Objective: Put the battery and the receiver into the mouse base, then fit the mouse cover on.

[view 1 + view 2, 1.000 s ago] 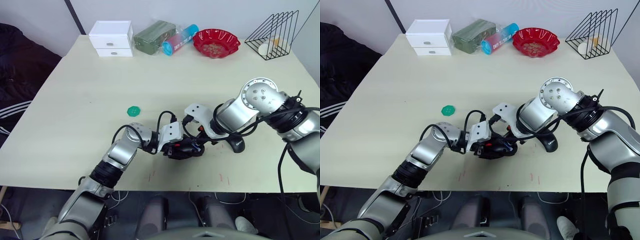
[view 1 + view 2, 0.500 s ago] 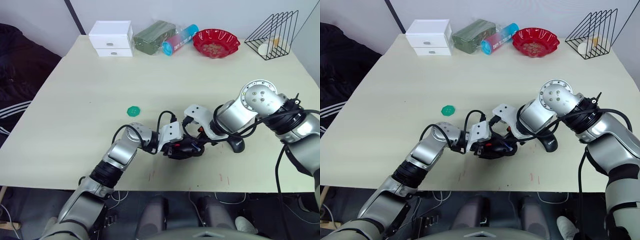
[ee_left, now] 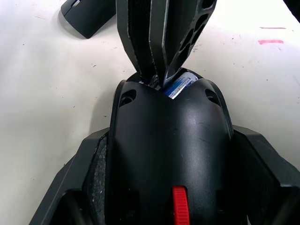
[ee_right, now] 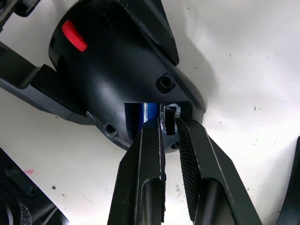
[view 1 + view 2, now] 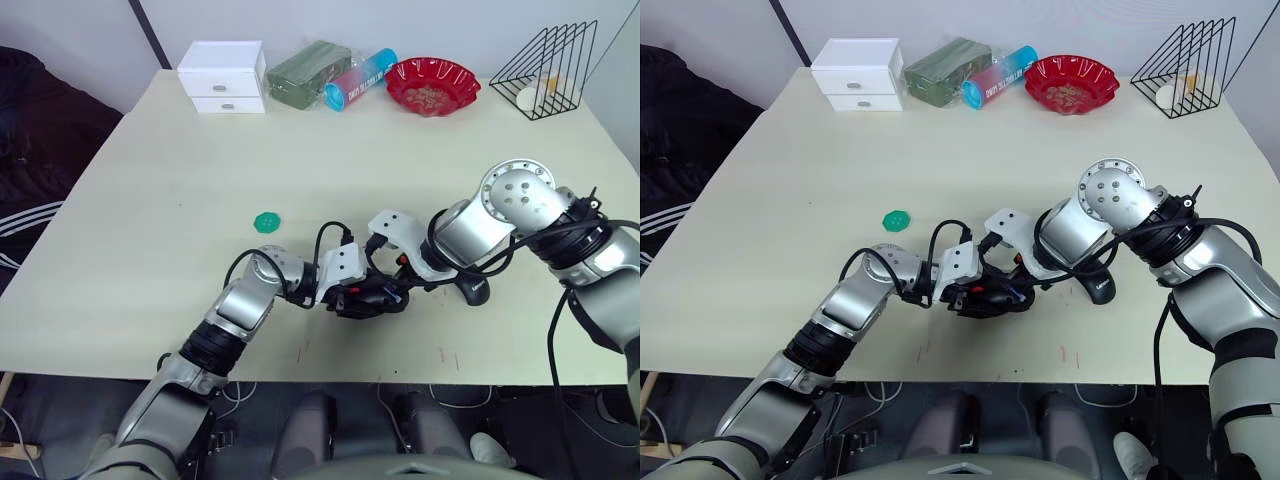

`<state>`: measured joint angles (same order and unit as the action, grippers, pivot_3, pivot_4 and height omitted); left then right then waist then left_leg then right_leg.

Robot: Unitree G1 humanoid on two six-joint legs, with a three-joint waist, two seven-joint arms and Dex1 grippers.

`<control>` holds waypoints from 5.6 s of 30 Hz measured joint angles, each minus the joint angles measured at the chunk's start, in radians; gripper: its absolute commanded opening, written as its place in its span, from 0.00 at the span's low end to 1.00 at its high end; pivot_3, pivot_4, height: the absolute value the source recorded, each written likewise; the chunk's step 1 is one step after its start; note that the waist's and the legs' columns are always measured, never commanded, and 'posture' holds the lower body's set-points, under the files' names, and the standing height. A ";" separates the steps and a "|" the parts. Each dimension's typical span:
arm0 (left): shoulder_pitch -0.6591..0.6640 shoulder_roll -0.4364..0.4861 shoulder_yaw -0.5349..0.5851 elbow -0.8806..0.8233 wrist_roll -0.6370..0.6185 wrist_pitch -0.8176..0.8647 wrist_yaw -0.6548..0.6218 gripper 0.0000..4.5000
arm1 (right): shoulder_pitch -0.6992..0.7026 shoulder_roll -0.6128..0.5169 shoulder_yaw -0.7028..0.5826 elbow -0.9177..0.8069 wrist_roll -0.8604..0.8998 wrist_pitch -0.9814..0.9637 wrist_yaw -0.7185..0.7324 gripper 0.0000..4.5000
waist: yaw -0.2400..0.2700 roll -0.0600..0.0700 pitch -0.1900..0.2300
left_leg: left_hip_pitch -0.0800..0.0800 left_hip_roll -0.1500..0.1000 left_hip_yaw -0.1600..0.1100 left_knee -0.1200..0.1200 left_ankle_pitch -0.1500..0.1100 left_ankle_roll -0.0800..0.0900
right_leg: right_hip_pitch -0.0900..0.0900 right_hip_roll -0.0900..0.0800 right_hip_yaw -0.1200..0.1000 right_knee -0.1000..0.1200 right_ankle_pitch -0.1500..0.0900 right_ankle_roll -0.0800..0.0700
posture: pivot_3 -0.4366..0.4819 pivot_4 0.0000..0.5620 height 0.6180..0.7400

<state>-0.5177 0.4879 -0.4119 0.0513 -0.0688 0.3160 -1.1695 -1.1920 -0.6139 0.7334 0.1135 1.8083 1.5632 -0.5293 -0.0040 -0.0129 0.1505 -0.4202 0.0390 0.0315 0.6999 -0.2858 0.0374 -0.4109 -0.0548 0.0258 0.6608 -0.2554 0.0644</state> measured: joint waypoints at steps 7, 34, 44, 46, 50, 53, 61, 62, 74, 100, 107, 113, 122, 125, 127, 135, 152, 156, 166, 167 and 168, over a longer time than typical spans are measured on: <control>0.000 0.000 0.000 0.001 0.000 0.000 0.000 0.65 | 0.000 -0.005 -0.006 -0.020 -0.025 0.013 0.022 0.12 | 0.000 0.000 0.000 | 0.000 0.000 0.000 0.000 0.000 0.000 | 0.000 0.000 0.000 0.000 0.000 0.000 | 0.48 0.27 1.00; -0.001 -0.005 0.002 0.007 0.000 -0.001 0.000 0.65 | 0.005 -0.018 -0.048 -0.069 -0.112 0.046 0.109 0.12 | 0.001 0.000 0.000 | -0.001 0.000 -0.002 0.000 0.000 0.000 | 0.000 0.000 -0.001 -0.001 0.000 0.000 | 0.48 0.27 1.00; -0.001 -0.007 0.002 0.009 0.000 -0.001 0.000 0.65 | 0.005 -0.040 -0.048 -0.079 -0.097 0.046 0.113 0.12 | 0.001 0.000 0.000 | -0.002 0.000 -0.003 0.000 0.000 0.000 | 0.000 -0.001 -0.002 -0.001 0.000 0.000 | 0.48 0.27 1.00; -0.002 -0.008 0.002 0.009 0.000 -0.001 0.000 0.65 | 0.005 -0.055 -0.053 -0.084 -0.088 0.046 0.117 0.12 | 0.001 0.000 0.000 | -0.002 -0.001 -0.003 0.000 0.000 0.000 | 0.000 -0.001 -0.003 -0.001 0.000 0.000 | 0.48 0.27 1.00; -0.003 -0.008 0.002 0.009 0.000 -0.001 0.000 0.65 | -0.003 -0.085 -0.093 -0.116 -0.068 0.040 0.124 0.12 | 0.002 0.001 0.001 | -0.003 0.000 -0.004 0.000 0.000 0.000 | 0.000 -0.001 -0.004 -0.001 -0.002 -0.003 | 0.48 0.27 1.00; -0.003 -0.008 0.001 0.009 0.000 -0.001 0.000 0.65 | 0.004 -0.113 -0.145 -0.184 -0.075 0.024 0.135 0.12 | 0.003 0.001 0.001 | -0.004 -0.001 -0.005 0.000 0.000 0.000 | -0.001 -0.001 -0.004 -0.002 -0.001 -0.003 | 0.48 0.27 1.00; -0.011 -0.012 -0.005 0.008 0.000 0.002 0.000 0.65 | 0.262 -0.202 -0.340 -0.421 -0.135 -0.104 0.223 0.00 | 0.012 0.001 0.001 | -0.008 -0.001 -0.009 0.000 0.000 0.000 | -0.001 0.000 -0.008 -0.004 0.000 0.000 | 0.48 0.27 1.00; -0.011 -0.012 -0.006 0.007 0.000 0.002 0.000 0.65 | 0.323 -0.210 -0.391 -0.469 -0.170 -0.144 0.243 0.00 | 0.012 0.001 0.001 | -0.008 -0.001 -0.009 0.000 0.000 0.000 | -0.002 0.000 -0.008 -0.003 0.000 0.000 | 0.48 0.27 1.00; -0.027 -0.009 -0.017 0.019 -0.002 0.002 -0.003 0.65 | 0.782 -0.188 -0.571 -0.792 -0.702 -0.589 0.596 0.00 | 0.018 0.002 0.001 | -0.007 -0.002 -0.009 0.000 0.000 0.000 | -0.001 0.003 -0.007 -0.003 0.000 0.000 | 0.48 0.27 1.00; -0.030 -0.002 -0.018 0.006 -0.005 0.027 -0.004 0.65 | 1.069 -0.018 -0.495 -0.611 -1.341 -1.047 1.062 0.00 | 0.017 0.002 0.001 | -0.001 -0.003 -0.007 0.000 0.001 -0.001 | 0.002 0.006 -0.003 -0.002 0.000 0.000 | 0.48 0.27 1.00; -0.030 -0.002 -0.018 0.005 -0.005 0.029 -0.004 0.65 | 1.070 0.029 -0.476 -0.589 -1.396 -1.046 1.089 0.00 | 0.017 0.002 0.001 | 0.000 -0.003 -0.006 0.000 0.001 -0.001 | 0.002 0.006 -0.003 -0.001 0.000 0.000 | 0.48 0.27 1.00; -0.030 -0.002 -0.018 0.006 -0.005 0.029 -0.004 0.65 | 1.077 0.045 -0.475 -0.579 -1.427 -1.045 1.111 0.00 | 0.017 0.002 0.001 | 0.000 -0.003 -0.006 0.000 0.001 -0.001 | 0.002 0.006 -0.002 -0.001 0.000 0.000 | 0.48 0.27 1.00; -0.030 -0.001 -0.018 0.006 -0.005 0.029 -0.004 0.65 | 1.083 0.071 -0.475 -0.557 -1.463 -1.043 1.120 0.00 | 0.017 0.002 0.001 | 0.001 -0.003 -0.004 0.000 0.001 -0.001 | 0.002 0.007 -0.001 0.000 -0.001 0.000 | 0.48 0.27 1.00; -0.030 0.000 -0.018 0.006 -0.004 0.029 -0.004 0.65 | 1.083 0.079 -0.480 -0.548 -1.468 -1.043 1.123 0.00 | 0.017 0.002 0.001 | 0.002 -0.003 -0.004 0.000 0.001 -0.001 | 0.003 0.007 -0.001 0.000 -0.001 0.000 | 0.48 0.27 1.00; -0.030 0.000 -0.018 0.006 -0.004 0.029 -0.003 0.65 | 1.085 0.081 -0.482 -0.548 -1.469 -1.043 1.126 0.00 | 0.017 0.002 0.001 | 0.003 -0.003 -0.004 0.000 0.001 -0.001 | 0.003 0.007 -0.001 0.000 -0.001 0.000 | 0.48 0.27 1.00; -0.030 0.001 -0.019 0.008 -0.004 0.029 -0.003 0.65 | 1.085 0.102 -0.495 -0.537 -1.467 -1.016 1.132 0.00 | 0.016 0.001 0.001 | 0.005 -0.003 -0.003 0.000 0.001 -0.001 | 0.005 0.007 0.000 0.000 -0.001 0.000 | 0.48 0.27 1.00; -0.029 0.004 -0.020 0.008 -0.003 0.041 -0.002 0.65 | 1.039 0.144 -0.535 -0.525 -1.388 -0.810 1.132 0.00 | 0.015 -0.001 -0.003 | 0.007 -0.002 -0.004 0.000 0.001 -0.001 | 0.007 0.007 0.000 0.000 -0.001 -0.001 | 0.48 0.27 1.00; -0.029 0.004 -0.020 0.007 -0.003 0.042 -0.002 0.65 | 1.045 0.148 -0.539 -0.527 -1.388 -0.830 1.136 0.00 | 0.015 -0.001 -0.003 | 0.007 -0.002 -0.004 0.000 0.001 -0.001 | 0.007 0.007 -0.001 0.000 -0.001 -0.001 | 0.48 0.27 1.00; -0.031 0.004 -0.022 0.001 -0.004 0.047 -0.001 0.65 | 1.136 0.115 -0.645 -0.551 -1.347 -0.992 1.233 0.00 | 0.016 0.000 -0.002 | 0.006 -0.002 -0.004 0.000 0.001 -0.001 | 0.007 0.007 -0.001 0.000 -0.001 -0.001 | 0.48 0.27 1.00; -0.031 0.003 -0.022 0.001 -0.004 0.047 -0.001 0.65 | 1.156 0.102 -0.663 -0.567 -1.343 -1.023 1.254 0.00 | 0.016 0.000 -0.002 | 0.006 -0.002 -0.004 0.000 0.001 -0.001 | 0.007 0.007 -0.001 0.000 -0.001 -0.001 | 0.48 0.27 1.00; -0.032 0.005 -0.022 0.001 -0.004 0.047 -0.002 0.65 | 1.177 0.088 -0.683 -0.584 -1.337 -1.058 1.276 0.00 | 0.016 0.000 -0.002 | 0.006 -0.002 -0.004 0.000 0.001 -0.001 | 0.007 0.007 -0.001 -0.001 -0.001 -0.001 | 0.48 0.27 1.00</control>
<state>-0.5494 0.4930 -0.4341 0.0521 -0.0732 0.3631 -1.1718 -0.0147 -0.5254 0.0501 -0.4701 0.4710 0.5054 0.7463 0.0121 -0.0132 0.1483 -0.4142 0.0366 0.0271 0.7001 -0.2853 0.0368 -0.4041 -0.0475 0.0250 0.6603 -0.2562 0.0638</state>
